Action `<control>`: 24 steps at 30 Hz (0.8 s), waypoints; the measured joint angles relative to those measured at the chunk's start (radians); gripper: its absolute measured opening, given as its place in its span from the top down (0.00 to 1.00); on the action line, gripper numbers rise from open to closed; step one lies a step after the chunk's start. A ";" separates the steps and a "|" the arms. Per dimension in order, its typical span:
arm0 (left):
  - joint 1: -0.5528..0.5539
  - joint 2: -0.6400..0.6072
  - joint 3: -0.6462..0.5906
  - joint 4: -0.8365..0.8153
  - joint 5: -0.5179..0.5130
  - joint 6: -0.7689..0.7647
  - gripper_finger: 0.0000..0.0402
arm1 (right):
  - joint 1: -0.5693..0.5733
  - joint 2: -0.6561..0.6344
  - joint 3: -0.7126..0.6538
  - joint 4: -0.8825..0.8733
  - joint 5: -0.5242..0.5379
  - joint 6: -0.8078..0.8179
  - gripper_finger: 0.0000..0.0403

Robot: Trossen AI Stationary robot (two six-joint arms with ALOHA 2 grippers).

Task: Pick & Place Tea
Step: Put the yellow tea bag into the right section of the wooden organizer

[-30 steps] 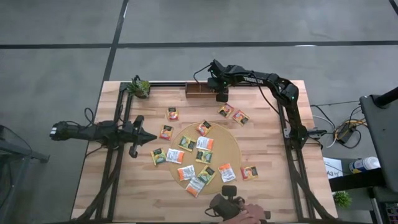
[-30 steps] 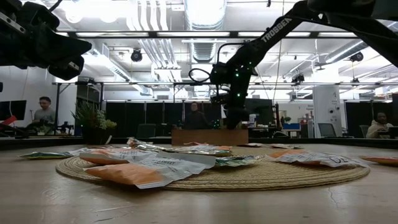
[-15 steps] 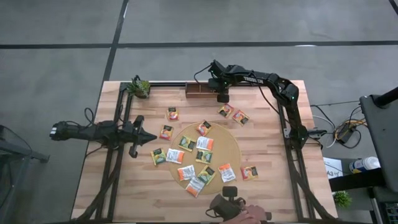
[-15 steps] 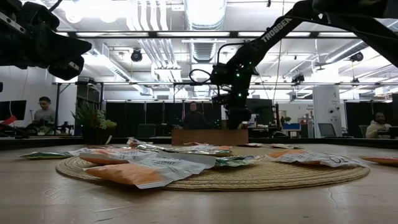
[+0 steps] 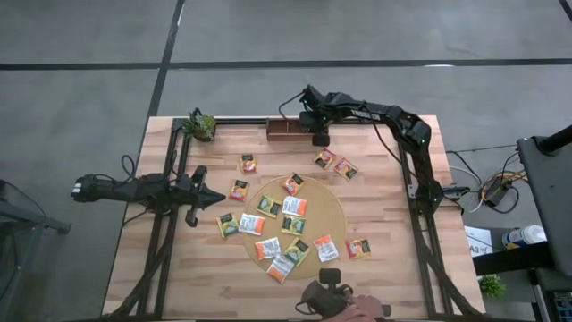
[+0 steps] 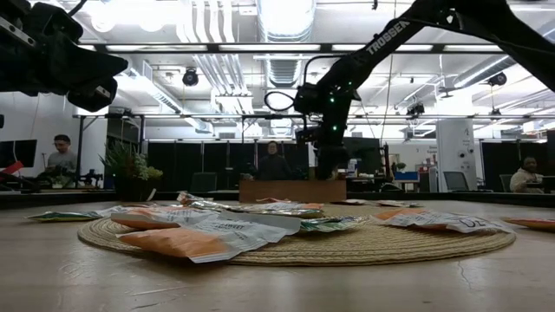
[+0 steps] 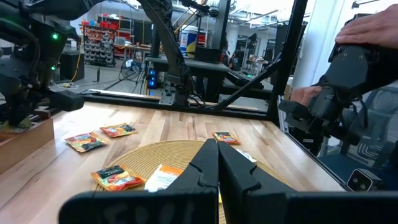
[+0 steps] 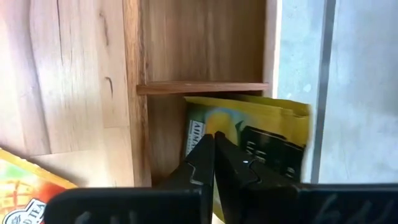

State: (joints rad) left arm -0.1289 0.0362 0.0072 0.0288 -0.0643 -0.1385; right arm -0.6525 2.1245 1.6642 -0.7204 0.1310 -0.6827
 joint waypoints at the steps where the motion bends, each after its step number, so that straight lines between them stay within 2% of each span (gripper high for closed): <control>1: 0.000 0.000 0.000 0.000 0.000 0.000 1.00 | 0.000 -0.006 0.000 0.000 0.000 -0.001 0.98; 8: 0.000 0.000 0.000 0.000 0.000 0.000 1.00 | 0.002 -0.041 0.000 -0.009 0.000 0.000 0.98; 14: 0.000 0.000 0.000 0.000 0.000 0.000 1.00 | 0.035 -0.119 0.000 -0.052 -0.001 0.048 0.98; 24: 0.000 0.000 0.000 0.000 0.000 0.000 1.00 | 0.192 -0.262 -0.035 -0.100 -0.046 0.129 0.98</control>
State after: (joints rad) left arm -0.1287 0.0360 0.0074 0.0288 -0.0646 -0.1387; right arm -0.4607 1.8622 1.6294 -0.8205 0.0854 -0.5537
